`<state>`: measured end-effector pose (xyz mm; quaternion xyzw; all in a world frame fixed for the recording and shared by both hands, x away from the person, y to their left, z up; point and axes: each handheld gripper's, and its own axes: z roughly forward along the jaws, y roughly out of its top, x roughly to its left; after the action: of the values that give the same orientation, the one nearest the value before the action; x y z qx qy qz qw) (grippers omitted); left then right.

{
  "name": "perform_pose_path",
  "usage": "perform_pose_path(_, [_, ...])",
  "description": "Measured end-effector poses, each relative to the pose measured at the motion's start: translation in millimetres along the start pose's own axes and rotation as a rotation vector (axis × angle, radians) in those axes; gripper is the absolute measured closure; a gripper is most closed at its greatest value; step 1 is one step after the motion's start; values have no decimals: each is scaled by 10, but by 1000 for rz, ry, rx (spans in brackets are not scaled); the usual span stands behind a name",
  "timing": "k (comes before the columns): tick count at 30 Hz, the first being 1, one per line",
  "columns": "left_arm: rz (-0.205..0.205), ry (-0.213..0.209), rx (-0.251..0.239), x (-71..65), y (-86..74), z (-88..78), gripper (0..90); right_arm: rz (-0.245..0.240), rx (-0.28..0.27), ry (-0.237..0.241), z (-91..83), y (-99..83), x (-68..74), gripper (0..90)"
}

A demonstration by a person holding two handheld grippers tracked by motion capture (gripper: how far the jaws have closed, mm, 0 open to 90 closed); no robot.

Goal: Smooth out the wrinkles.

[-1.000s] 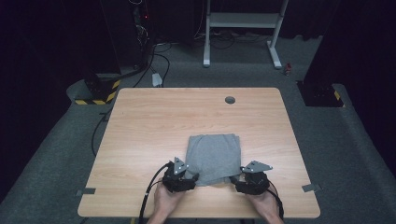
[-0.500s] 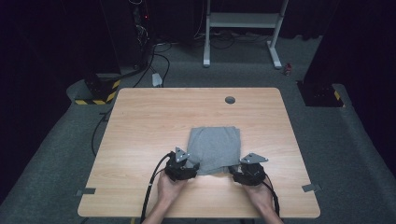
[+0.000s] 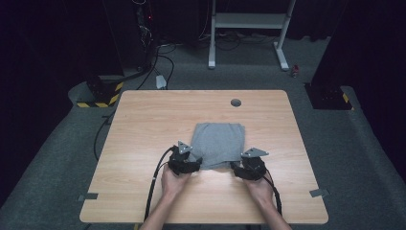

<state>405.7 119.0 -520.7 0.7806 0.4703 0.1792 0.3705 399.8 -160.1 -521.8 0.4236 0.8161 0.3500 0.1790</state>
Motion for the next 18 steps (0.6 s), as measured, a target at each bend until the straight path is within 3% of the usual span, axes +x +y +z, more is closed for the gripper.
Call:
perform_pose_path(4, [2, -15, -18, 14, 17, -89, 295, 15, -2, 11, -28, 8, -32, 380])
perform_pose_path(14, [-3, -50, -54, 46, 59, -266, 278, 18, -56, 52, -274, 29, -94, 352])
perform_pose_path(18, [-12, -60, -79, 73, 76, -336, 283, 41, -77, 65, -368, 45, -146, 352])
